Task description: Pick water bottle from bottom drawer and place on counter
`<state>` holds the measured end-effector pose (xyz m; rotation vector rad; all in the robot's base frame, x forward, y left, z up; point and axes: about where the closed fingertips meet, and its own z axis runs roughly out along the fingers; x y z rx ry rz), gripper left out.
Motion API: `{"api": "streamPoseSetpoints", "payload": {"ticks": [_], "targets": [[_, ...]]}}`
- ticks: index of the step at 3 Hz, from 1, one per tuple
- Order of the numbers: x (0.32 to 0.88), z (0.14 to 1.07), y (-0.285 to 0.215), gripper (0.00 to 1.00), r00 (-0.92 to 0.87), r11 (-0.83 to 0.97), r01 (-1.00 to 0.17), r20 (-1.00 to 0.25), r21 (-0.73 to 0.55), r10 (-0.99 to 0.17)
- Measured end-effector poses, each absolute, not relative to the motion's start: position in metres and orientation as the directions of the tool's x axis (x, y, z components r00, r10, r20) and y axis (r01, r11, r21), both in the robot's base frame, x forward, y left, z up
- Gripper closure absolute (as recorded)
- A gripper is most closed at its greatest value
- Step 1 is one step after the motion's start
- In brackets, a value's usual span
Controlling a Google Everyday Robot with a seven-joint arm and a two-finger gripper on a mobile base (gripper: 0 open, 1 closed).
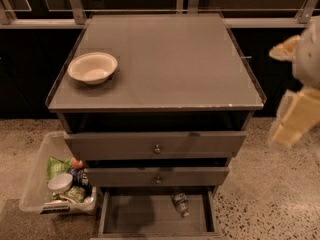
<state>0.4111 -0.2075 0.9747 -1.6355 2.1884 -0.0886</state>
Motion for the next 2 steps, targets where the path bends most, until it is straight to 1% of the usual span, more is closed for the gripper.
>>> {"api": "streamPoseSetpoints", "payload": {"ticks": [1, 2], "targets": [[0.375, 0.953, -0.189, 0.0, -0.307, 0.433, -0.86, -0.402, -0.272, -0.863], [0.35, 0.905, -0.177, 0.0, -0.443, 0.594, -0.778, -0.493, -0.203, -0.749]]}}
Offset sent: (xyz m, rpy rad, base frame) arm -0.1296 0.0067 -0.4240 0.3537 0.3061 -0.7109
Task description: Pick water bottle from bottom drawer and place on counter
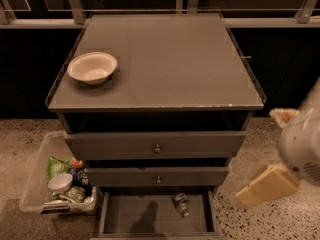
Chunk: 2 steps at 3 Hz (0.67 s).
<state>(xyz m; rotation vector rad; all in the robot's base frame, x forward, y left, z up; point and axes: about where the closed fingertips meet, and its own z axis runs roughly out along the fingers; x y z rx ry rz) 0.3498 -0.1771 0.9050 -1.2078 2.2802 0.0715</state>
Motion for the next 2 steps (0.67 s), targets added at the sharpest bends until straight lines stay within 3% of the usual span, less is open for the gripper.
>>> {"api": "streamPoseSetpoints", "payload": {"ticks": [1, 2], "targets": [[0.343, 0.815, -0.171, 0.0, -0.593, 0.719, -0.692, -0.51, -0.072, -0.623], [0.334, 0.696, -0.169, 0.0, -0.716, 0.778, -0.625, -0.441, 0.06, -0.541]]}}
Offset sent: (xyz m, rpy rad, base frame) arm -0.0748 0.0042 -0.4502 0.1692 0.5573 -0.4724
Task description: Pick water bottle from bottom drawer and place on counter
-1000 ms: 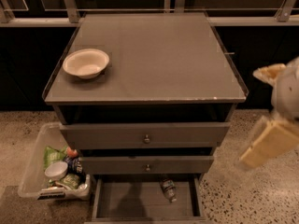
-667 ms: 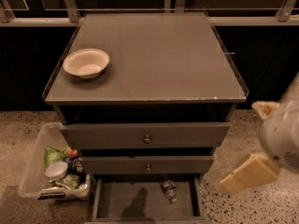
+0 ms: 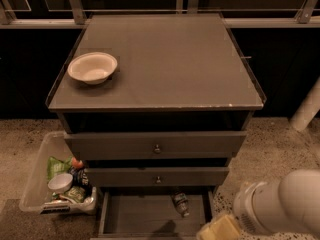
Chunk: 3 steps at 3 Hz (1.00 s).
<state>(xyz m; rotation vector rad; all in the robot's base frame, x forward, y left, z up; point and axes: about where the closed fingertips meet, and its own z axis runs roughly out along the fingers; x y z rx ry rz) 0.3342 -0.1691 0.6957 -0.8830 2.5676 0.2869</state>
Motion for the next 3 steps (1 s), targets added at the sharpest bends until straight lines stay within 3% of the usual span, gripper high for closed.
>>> {"api": "streamPoseSetpoints", "payload": {"ticks": [1, 3], "targets": [[0.317, 0.643, -0.175, 0.0, -0.779, 0.818, -0.564, -0.401, 0.11, -0.483], [0.312, 0.611, -0.178, 0.0, -0.782, 0.841, -0.527, -0.455, 0.12, -0.425]]}}
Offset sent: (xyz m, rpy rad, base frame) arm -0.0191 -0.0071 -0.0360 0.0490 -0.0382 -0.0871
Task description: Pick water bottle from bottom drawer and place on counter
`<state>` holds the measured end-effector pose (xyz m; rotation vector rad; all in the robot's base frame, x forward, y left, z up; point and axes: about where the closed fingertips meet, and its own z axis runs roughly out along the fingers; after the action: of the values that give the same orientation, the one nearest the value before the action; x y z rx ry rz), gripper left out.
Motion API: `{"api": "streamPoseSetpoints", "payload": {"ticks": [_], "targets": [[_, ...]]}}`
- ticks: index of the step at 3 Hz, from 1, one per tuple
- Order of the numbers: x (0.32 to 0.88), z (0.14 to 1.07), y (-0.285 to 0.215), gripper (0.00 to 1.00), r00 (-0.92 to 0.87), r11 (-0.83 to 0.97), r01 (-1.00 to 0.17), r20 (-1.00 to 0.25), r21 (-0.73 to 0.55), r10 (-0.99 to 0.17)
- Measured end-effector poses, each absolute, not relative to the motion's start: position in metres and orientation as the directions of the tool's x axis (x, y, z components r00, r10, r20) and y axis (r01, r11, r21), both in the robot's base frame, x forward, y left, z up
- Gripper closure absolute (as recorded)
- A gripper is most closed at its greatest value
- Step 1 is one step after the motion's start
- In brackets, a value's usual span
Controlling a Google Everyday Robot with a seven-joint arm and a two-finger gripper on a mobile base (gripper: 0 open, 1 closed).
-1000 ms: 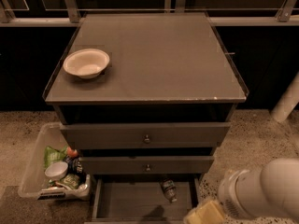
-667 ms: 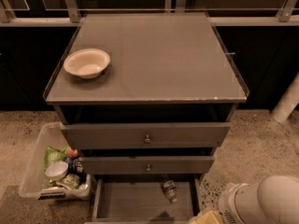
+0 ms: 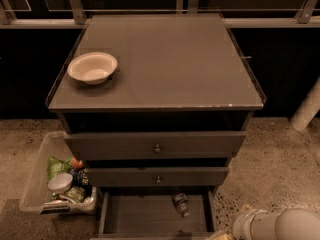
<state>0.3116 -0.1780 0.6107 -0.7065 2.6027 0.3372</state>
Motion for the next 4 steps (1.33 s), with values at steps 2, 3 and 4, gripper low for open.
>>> {"api": "streamPoseSetpoints", "payload": {"ticks": [2, 3, 4], "targets": [[0.379, 0.55, -0.195, 0.0, -0.758, 0.877, -0.468, -0.559, 0.106, -0.337], [0.384, 0.547, -0.192, 0.0, -0.753, 0.873, -0.477, -0.56, 0.101, -0.346], [0.384, 0.548, -0.192, 0.0, -0.753, 0.873, -0.477, -0.56, 0.101, -0.346]]}}
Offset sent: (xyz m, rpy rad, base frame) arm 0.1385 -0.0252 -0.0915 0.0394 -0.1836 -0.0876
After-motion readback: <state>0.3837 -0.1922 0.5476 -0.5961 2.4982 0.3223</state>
